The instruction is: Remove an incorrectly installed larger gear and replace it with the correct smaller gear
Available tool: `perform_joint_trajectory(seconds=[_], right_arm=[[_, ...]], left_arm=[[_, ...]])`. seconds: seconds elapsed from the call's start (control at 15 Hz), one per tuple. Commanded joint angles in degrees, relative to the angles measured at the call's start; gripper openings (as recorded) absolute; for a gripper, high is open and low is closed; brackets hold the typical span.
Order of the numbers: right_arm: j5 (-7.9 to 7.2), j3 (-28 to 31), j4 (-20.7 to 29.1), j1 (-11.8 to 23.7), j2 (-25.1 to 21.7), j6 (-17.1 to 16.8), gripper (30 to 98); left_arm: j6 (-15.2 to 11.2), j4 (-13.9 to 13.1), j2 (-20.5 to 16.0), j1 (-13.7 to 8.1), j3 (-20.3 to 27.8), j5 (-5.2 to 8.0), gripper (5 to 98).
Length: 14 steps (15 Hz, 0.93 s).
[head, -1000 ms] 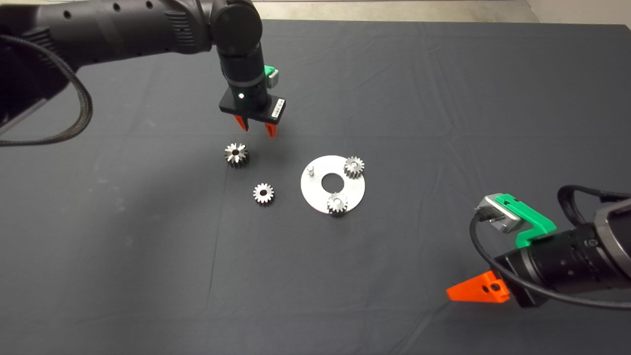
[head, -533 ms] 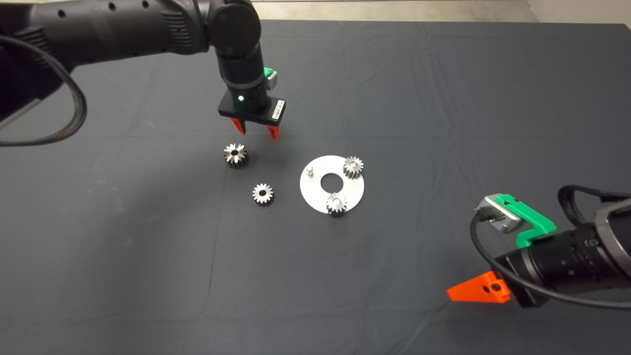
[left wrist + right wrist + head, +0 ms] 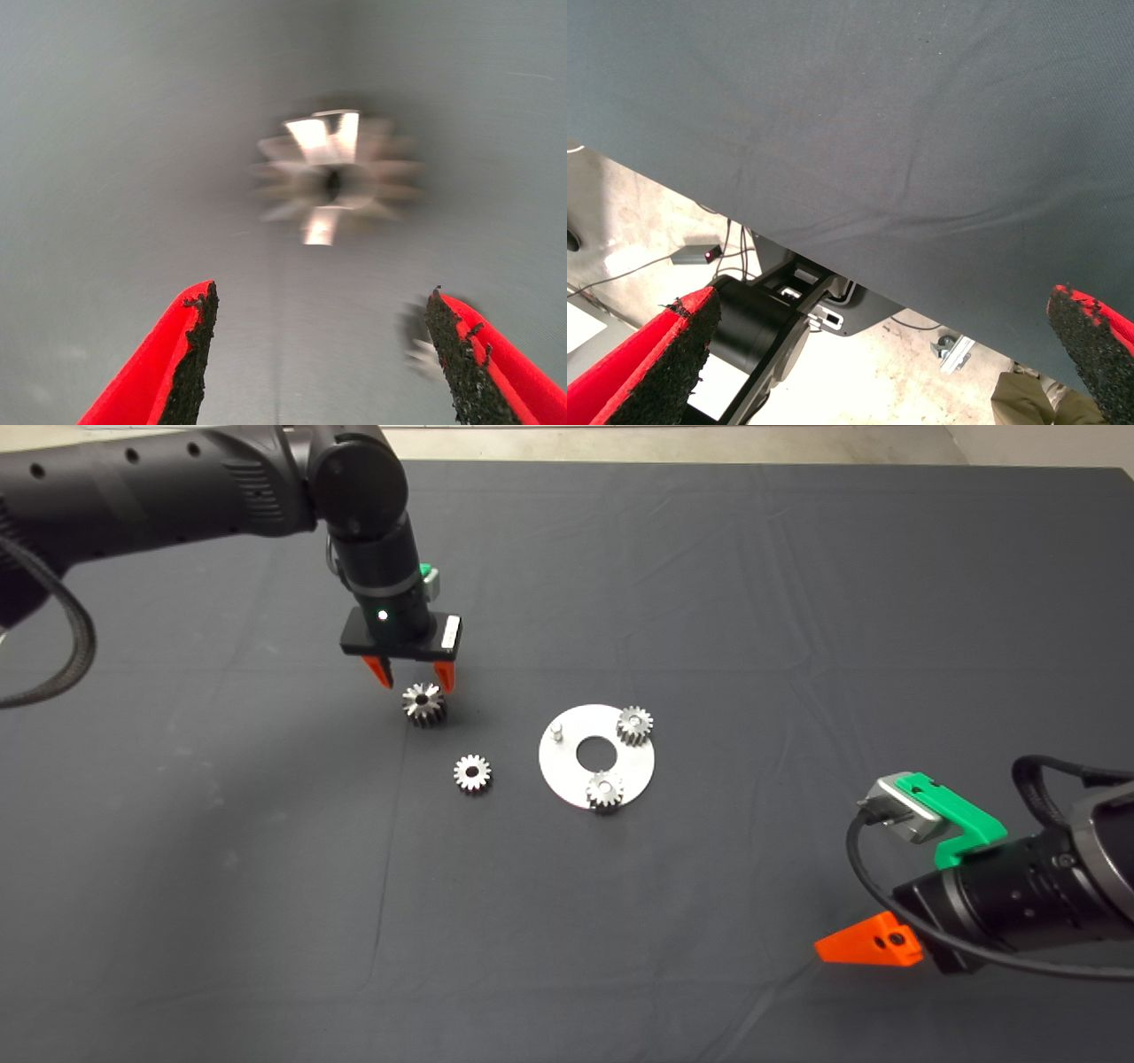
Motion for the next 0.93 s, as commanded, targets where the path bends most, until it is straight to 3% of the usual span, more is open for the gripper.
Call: perform_joint_trajectory(seconds=[0.0, 0.2, 0.47, 0.67, 0.87], right_arm=[[0.03, 0.1, 1.5, 0.8, -0.5, 0.2, 97.8], [0.03, -0.4, 1.4, 0.8, -0.7, 0.1, 97.8], [0.09, -1.1, 1.4, 0.8, -0.7, -0.1, 97.8], [-0.23, -1.1, 1.3, 0.8, -0.8, -0.4, 97.8], [-0.23, -1.1, 1.3, 0.8, -0.7, -0.4, 97.8]], left_arm=[[-9.0, -0.6, -3.7, -1.0, 5.9, 1.51, 58.7], [-14.3, -0.6, -6.2, -0.9, 13.2, 1.51, 58.7], [-15.1, -1.6, -5.3, -1.0, 15.4, 1.07, 58.7], [-18.6, -1.7, -5.1, -1.0, 20.2, 0.00, 58.7], [-18.5, -1.6, -4.3, -0.4, 20.6, -6.07, 58.7]])
